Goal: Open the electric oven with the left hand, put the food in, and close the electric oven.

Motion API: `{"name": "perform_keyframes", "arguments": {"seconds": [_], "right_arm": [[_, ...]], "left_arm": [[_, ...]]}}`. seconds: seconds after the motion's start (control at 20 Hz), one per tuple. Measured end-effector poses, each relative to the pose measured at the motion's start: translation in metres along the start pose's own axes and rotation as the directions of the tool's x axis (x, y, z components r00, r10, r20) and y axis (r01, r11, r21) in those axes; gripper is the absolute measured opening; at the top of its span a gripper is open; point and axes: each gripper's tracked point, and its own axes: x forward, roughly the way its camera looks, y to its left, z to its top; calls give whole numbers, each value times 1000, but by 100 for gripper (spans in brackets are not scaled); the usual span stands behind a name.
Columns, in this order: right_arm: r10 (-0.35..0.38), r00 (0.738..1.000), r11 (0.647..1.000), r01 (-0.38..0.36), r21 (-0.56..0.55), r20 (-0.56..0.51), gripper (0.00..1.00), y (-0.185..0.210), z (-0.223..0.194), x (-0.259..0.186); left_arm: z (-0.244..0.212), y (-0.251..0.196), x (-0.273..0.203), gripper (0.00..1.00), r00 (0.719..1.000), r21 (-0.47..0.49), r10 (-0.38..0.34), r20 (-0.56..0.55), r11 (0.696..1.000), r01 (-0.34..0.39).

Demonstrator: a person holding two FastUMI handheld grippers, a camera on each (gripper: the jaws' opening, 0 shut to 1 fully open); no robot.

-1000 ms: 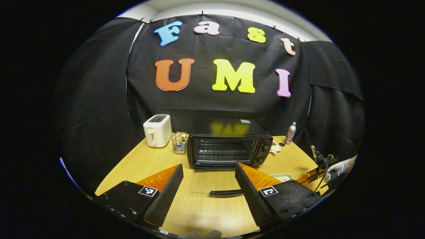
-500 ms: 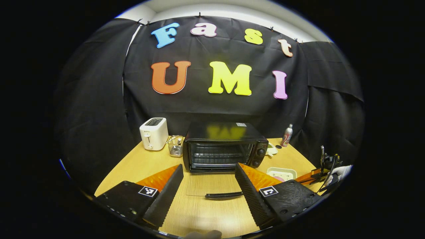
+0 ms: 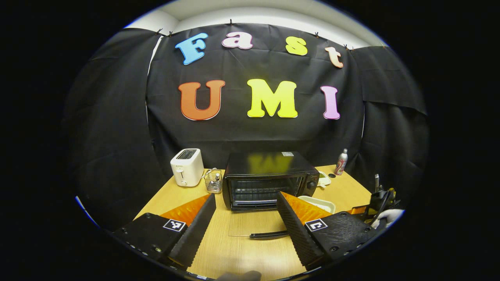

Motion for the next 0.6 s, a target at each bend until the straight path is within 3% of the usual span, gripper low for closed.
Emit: {"name": "perform_keyframes", "arguments": {"seconds": [0.05, 0.3, 0.6], "right_arm": [[6, 1000, 1000, -6, 11, 25, 0, 9, -4, 9], [1, 991, 999, -7, 51, 132, 4, 37, -20, 61], [27, 985, 987, -53, 151, 173, 0, 70, -23, 120]], "left_arm": [[3, 2, -2, 95, 1000, -6, 1, 0, 1000, -1], [11, 14, -3, 95, 1000, 6, 18, -3, 1000, -18], [14, 25, -5, 95, 999, 23, 36, -10, 999, -36]]}}
